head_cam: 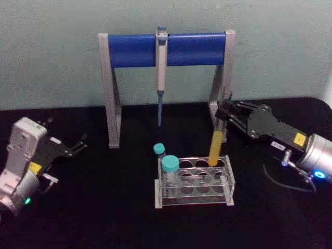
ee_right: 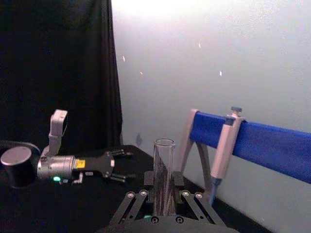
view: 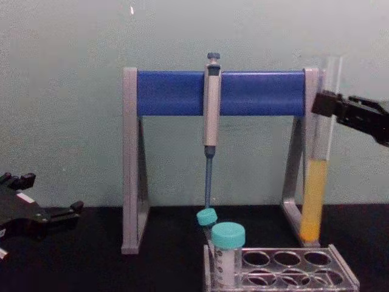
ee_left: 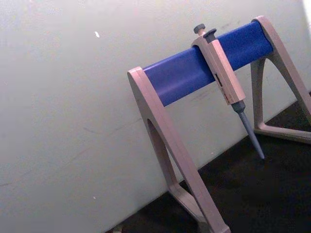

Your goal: Pick up the test tube from the test tube rack, shake it, then place it back into the test tube rack.

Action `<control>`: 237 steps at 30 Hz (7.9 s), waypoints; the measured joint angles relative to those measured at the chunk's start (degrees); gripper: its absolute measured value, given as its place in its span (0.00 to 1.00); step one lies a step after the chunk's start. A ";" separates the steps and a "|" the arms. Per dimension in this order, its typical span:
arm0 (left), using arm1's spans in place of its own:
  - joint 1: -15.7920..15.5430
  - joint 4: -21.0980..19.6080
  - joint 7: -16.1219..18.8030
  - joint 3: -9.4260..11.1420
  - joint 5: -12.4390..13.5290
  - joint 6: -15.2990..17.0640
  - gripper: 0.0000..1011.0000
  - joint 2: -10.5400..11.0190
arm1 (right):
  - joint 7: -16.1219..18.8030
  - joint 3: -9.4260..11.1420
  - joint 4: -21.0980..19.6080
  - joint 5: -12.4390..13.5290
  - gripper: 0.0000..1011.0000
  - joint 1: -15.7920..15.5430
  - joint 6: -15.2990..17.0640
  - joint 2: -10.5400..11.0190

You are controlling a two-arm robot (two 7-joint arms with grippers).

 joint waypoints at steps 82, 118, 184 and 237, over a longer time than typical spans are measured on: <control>0.00 0.00 0.00 0.00 0.00 0.00 0.99 0.00 | -8.64 0.12 1.74 -8.43 0.23 3.51 -0.19 -5.92; 0.00 0.00 0.00 0.00 0.00 0.00 0.99 0.00 | -4.41 -1.83 2.81 -3.97 0.23 2.02 -2.29 -2.84; 0.00 0.00 0.00 0.00 0.00 0.00 0.99 0.00 | -2.30 -5.40 12.20 -8.87 0.23 5.36 -2.88 -6.29; 0.00 0.00 0.00 0.00 0.01 0.00 0.99 0.00 | -1.98 -7.53 15.97 -10.90 0.23 7.31 -0.50 -6.86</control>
